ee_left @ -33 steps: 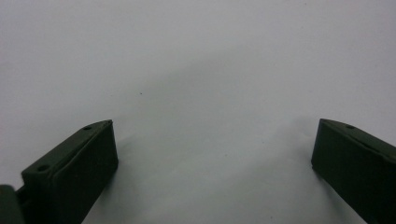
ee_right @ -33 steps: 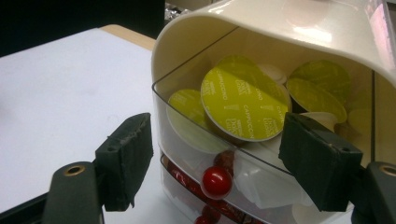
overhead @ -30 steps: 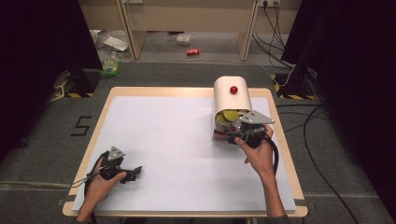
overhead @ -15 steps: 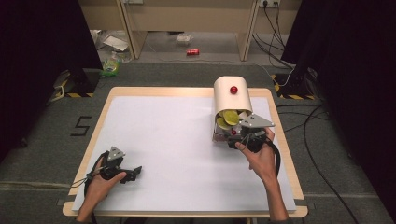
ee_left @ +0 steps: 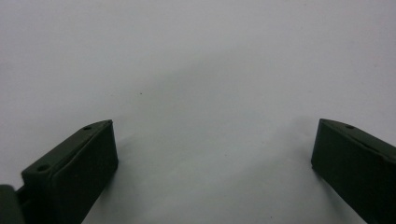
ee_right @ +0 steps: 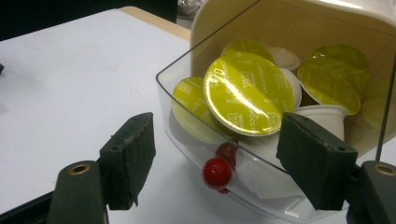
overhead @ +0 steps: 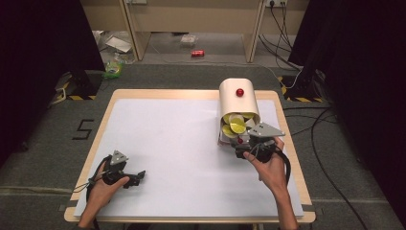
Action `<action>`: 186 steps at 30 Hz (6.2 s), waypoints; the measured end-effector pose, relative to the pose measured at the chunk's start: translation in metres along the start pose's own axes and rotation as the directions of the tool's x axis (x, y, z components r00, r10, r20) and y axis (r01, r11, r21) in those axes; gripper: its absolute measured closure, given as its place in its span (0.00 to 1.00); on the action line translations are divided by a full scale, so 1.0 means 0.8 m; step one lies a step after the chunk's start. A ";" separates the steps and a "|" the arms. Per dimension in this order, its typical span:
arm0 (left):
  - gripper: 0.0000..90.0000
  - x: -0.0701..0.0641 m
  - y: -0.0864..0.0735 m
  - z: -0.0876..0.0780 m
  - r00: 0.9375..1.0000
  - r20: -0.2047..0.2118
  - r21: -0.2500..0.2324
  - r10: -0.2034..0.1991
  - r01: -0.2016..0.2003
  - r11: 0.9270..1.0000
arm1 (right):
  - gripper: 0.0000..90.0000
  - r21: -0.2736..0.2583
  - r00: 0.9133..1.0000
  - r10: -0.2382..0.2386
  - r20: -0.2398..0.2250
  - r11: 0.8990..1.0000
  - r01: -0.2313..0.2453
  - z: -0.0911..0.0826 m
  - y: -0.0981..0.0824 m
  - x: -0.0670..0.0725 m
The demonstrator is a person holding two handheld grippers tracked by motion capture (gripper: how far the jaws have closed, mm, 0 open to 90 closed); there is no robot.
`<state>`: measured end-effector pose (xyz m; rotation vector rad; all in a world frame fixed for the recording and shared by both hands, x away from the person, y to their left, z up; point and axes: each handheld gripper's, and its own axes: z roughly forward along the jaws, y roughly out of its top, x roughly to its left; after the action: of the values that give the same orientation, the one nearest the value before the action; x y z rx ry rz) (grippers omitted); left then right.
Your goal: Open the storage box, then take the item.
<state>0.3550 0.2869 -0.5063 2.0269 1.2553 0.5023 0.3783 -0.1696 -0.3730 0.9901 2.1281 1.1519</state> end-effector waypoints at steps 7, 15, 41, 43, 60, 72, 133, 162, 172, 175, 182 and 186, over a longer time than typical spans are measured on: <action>0.00 0.000 0.000 0.000 1.000 -0.001 0.001 0.001 -0.001 1.000 | 0.32 0.000 1.000 -0.006 -0.012 1.000 0.006 -0.007 -0.006 0.004; 0.00 0.000 0.000 0.000 1.000 -0.002 0.000 0.001 -0.001 1.000 | 0.32 0.004 1.000 -0.009 -0.019 1.000 0.009 -0.014 -0.008 0.010; 0.00 0.000 0.000 0.000 1.000 -0.002 0.000 0.001 -0.001 1.000 | 0.32 0.035 0.999 -0.021 -0.023 0.999 0.022 -0.026 -0.020 0.024; 0.00 0.000 0.000 0.000 1.000 -0.002 0.000 0.001 -0.001 1.000 | 0.32 0.038 0.999 -0.025 -0.025 0.999 0.026 -0.027 -0.020 0.025; 0.00 0.000 0.000 0.000 1.000 -0.002 0.000 0.001 -0.001 1.000 | 0.32 0.050 0.999 -0.024 -0.034 0.998 0.026 -0.032 -0.027 0.030; 0.00 0.000 0.000 0.000 1.000 -0.001 0.000 0.000 0.000 1.000 | 0.32 0.022 0.999 0.011 -0.044 1.000 -0.010 -0.034 -0.028 0.028; 0.00 0.000 0.000 0.000 1.000 0.000 0.001 -0.001 0.001 1.000 | 0.32 -0.082 0.995 0.100 0.021 0.992 -0.098 -0.004 0.002 0.008; 0.00 0.000 0.000 0.000 1.000 0.000 0.002 -0.001 0.001 1.000 | 0.43 -0.019 0.996 0.082 0.016 0.996 -0.082 0.007 -0.002 0.012; 0.00 0.000 0.000 0.000 1.000 0.000 0.002 -0.001 0.001 1.000 | 0.43 -0.088 0.995 0.102 0.019 0.991 -0.100 -0.013 0.006 0.011; 0.00 0.000 0.000 0.000 1.000 0.000 0.001 -0.001 0.001 1.000 | 0.43 -0.101 0.995 0.101 0.023 0.990 -0.098 -0.017 0.008 0.011; 0.00 0.000 0.000 0.000 1.000 -0.001 0.001 -0.001 0.001 1.000 | 0.43 -0.125 0.994 0.109 0.027 0.987 -0.105 -0.028 0.010 0.010; 0.00 0.000 0.000 0.000 1.000 0.000 0.001 -0.001 0.001 1.000 | 0.43 -0.138 0.993 0.115 0.035 0.984 -0.109 -0.036 0.011 0.007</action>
<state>0.3552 0.2869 -0.5063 2.0271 1.2570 0.5011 0.3575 -0.1759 -0.3515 1.0732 1.9531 1.2989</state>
